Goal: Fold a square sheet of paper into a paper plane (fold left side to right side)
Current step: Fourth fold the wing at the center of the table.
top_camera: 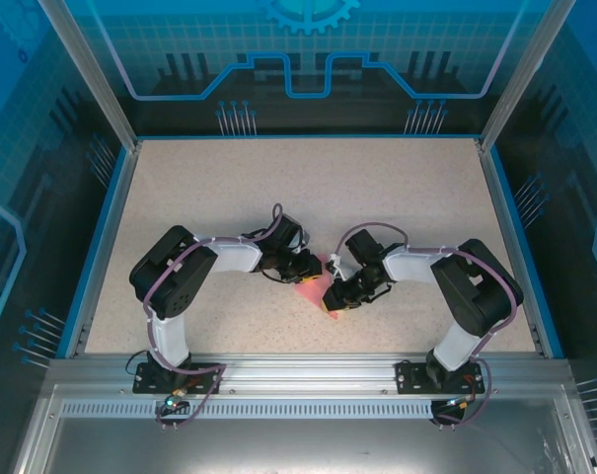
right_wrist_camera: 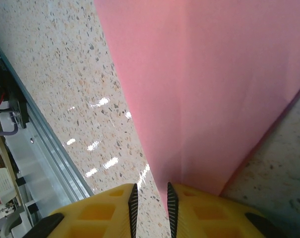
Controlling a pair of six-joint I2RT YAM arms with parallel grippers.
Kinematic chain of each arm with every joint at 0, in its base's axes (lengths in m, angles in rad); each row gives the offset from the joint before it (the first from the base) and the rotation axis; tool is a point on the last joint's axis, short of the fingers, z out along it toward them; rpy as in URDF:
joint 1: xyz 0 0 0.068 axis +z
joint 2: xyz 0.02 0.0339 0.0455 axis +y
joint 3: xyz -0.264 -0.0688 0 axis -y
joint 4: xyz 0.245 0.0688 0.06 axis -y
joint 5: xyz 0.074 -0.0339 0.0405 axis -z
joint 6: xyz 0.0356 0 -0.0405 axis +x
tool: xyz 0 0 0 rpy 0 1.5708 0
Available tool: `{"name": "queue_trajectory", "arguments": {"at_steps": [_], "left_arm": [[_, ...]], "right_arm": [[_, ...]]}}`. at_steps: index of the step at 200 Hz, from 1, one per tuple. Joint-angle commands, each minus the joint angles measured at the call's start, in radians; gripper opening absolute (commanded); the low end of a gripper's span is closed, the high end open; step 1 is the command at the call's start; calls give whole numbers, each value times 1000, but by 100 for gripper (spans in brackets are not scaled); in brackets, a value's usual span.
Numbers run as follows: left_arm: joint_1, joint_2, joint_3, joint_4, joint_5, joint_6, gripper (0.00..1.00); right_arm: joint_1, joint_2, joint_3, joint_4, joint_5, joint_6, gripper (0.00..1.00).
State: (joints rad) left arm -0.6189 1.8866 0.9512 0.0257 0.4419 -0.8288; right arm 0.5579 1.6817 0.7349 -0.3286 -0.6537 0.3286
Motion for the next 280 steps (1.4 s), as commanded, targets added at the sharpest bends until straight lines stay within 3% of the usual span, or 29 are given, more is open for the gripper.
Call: {"name": "queue_trajectory", "arguments": {"at_steps": [1, 222, 280], "left_arm": [[-4, 29, -40, -99, -43, 13, 23], [-4, 37, -35, -104, -45, 15, 23], [-2, 31, -37, -97, -42, 10, 23]], "right_arm": [[16, 13, -5, -97, 27, -20, 25], [30, -38, -51, -213, -1, -63, 21], [-27, -199, -13, -177, -77, -28, 16]]}}
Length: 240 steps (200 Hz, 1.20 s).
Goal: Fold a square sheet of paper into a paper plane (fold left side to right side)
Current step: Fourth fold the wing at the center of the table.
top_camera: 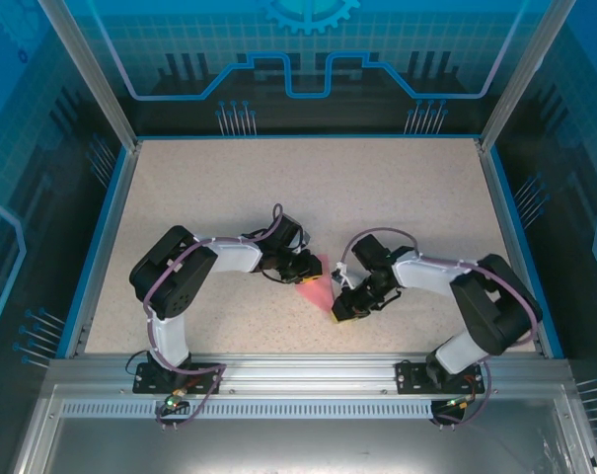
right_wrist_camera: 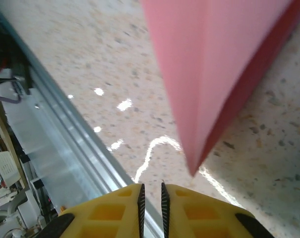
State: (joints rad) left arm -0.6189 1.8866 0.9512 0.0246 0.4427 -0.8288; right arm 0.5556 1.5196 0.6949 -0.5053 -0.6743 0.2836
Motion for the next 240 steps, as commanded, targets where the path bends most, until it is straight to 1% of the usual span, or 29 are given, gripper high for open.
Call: {"name": "queue_trajectory", "arguments": {"at_steps": [1, 15, 32, 65, 82, 107, 142, 171, 190, 240], "left_arm": [[-2, 31, -38, -96, -42, 10, 23], [-4, 30, -37, -96, -42, 10, 23], [-3, 26, -40, -96, -42, 10, 23], [-3, 26, -39, -92, -41, 8, 23], [-5, 26, -37, -90, -38, 6, 23], [-4, 20, -38, -89, -40, 4, 23], [-5, 1, -32, -94, -40, 11, 23], [-4, -18, -10, -114, -40, 28, 24], [-3, -34, 3, -118, -37, 34, 24], [-10, -181, -51, -31, -3, 40, 25]], "right_arm": [[-25, -36, 28, 2, -56, 19, 15], [-25, -9, 41, 43, -69, 45, 12], [-25, 28, 50, 113, -63, 88, 10], [-20, 93, 67, 175, 26, 122, 10], [-18, 127, 73, 199, 34, 135, 10], [-7, 172, 74, 179, 65, 130, 10], [-2, 203, 28, 152, 124, 141, 9], [-3, 205, -8, 128, 187, 149, 2], [-5, 208, -21, 112, 208, 142, 0], [-10, 222, -12, 103, 235, 129, 0]]}}
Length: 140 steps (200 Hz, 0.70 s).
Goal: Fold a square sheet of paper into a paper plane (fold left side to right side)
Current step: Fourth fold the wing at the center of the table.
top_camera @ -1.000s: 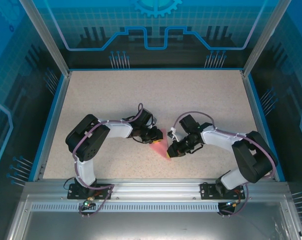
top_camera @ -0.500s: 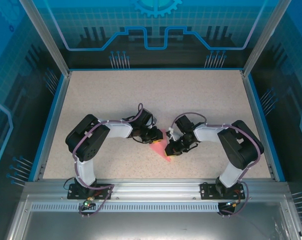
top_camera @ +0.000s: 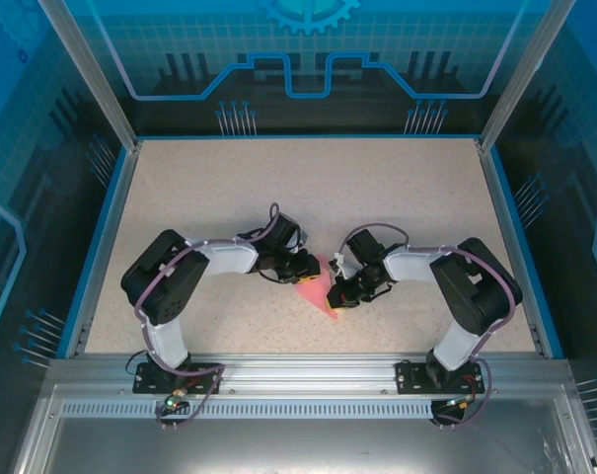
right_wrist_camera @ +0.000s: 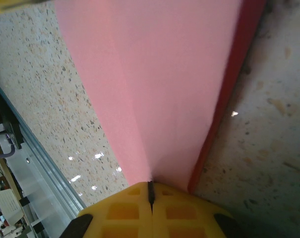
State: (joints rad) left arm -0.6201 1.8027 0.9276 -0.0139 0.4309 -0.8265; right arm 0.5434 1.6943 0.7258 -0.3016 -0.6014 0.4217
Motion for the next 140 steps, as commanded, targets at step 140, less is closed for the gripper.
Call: {"name": "queue_trajectory", "arguments": {"at_steps": [140], "left_arm": [[-94, 16, -103, 166, 79, -16, 15]], "right_arm": [[1, 68, -32, -103, 161, -17, 0]]}}
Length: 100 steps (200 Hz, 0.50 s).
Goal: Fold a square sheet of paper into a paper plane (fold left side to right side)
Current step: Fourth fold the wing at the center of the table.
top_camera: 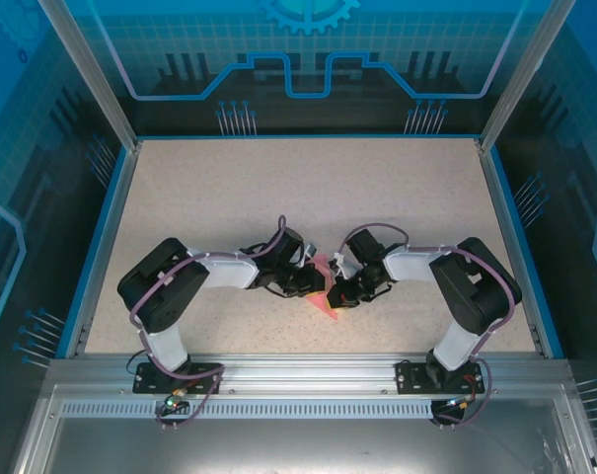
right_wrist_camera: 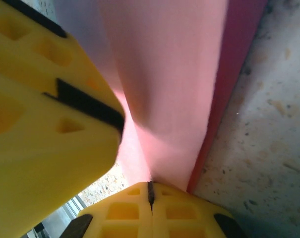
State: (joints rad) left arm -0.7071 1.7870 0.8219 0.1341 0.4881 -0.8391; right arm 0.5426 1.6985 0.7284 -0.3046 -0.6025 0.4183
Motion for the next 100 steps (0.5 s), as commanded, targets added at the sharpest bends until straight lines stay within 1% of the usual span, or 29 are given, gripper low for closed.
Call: {"name": "queue_trajectory", "arguments": {"at_steps": [1, 38, 59, 100], "left_arm": [[-8, 33, 2, 18, 22, -4, 15], [-6, 67, 9, -3, -17, 10, 14], [3, 92, 30, -42, -44, 30, 12], [57, 107, 53, -92, -67, 68, 11]], "right_arm": [[3, 64, -34, -101, 163, -14, 0], [5, 61, -31, -125, 182, -18, 0], [7, 64, -29, -138, 193, -18, 0], [15, 70, -27, -152, 212, -14, 0]]}}
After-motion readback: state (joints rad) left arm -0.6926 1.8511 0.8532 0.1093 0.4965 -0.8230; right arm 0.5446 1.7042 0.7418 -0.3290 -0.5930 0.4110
